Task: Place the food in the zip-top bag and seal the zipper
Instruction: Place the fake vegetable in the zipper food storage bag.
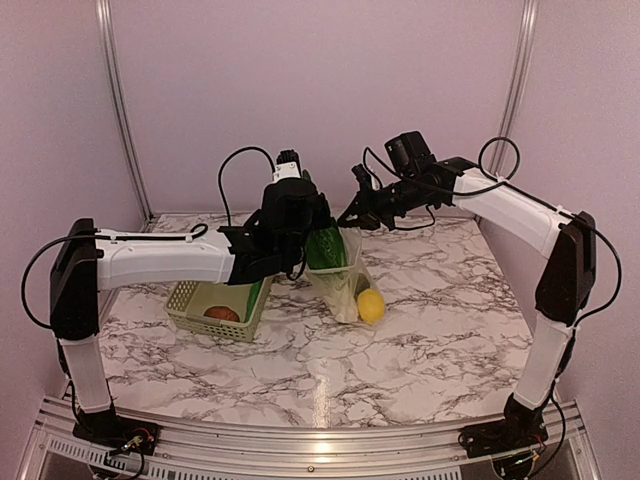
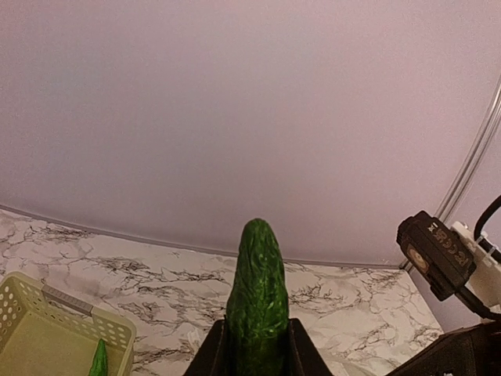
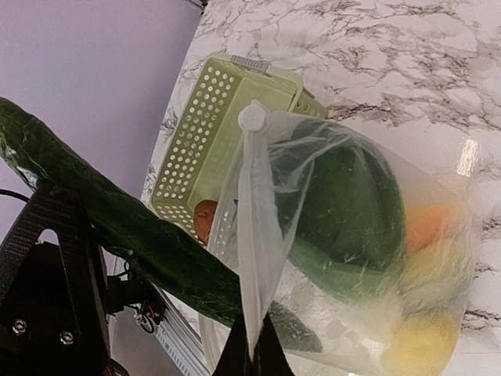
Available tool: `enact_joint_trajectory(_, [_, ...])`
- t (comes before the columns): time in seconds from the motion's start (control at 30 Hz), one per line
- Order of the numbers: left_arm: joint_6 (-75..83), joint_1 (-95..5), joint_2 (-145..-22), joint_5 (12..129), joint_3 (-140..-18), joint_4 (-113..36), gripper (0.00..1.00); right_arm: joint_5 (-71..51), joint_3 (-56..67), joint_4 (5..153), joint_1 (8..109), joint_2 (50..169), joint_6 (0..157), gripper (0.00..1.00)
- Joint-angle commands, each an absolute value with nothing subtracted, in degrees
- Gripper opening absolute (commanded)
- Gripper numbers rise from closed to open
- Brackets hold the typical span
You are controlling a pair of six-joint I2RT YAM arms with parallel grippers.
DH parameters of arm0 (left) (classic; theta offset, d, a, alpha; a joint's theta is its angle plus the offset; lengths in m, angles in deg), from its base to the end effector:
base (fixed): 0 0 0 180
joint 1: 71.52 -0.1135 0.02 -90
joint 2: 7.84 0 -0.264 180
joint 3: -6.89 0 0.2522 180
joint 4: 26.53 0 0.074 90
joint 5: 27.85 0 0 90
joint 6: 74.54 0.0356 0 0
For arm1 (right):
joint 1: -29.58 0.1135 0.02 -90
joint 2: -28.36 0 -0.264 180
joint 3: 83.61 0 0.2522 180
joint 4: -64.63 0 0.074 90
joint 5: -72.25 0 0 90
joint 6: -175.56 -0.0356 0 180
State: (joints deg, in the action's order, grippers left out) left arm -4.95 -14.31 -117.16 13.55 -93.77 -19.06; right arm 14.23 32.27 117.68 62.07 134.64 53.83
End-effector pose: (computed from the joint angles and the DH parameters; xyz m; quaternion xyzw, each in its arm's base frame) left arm 0.2684 -0.3674 0.3226 -0.0677 0.7087 -0.1706 0.6812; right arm 0.3427 0.2406 0.3373 -0.1147 0.8823 0.4163 0.1872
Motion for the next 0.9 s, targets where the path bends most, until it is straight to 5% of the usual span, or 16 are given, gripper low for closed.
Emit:
enact_joint_trajectory(0.0, [-7.63,-12.82,-119.57,10.56,-95.07,-19.26,0.0,14.19,33.54,116.8,62.44,131.93,52.25,0.0])
enact_joint_trajectory(0.27, [-9.65,-8.81,-122.68,7.52,-95.26,-20.95,0.0,13.94,32.61,116.19,61.66,131.33,50.94,0.0])
enact_joint_trajectory(0.63, [-12.84,-9.05,-111.97,14.09,-92.94,-29.51,0.73,15.09,27.04,112.43,61.61,127.87,49.62,0.0])
enact_joint_trajectory(0.87, [-21.62,-15.44,-100.54,25.47,-88.84,-46.61,0.74,15.06,25.37,111.2,61.83,125.45,49.6,0.0])
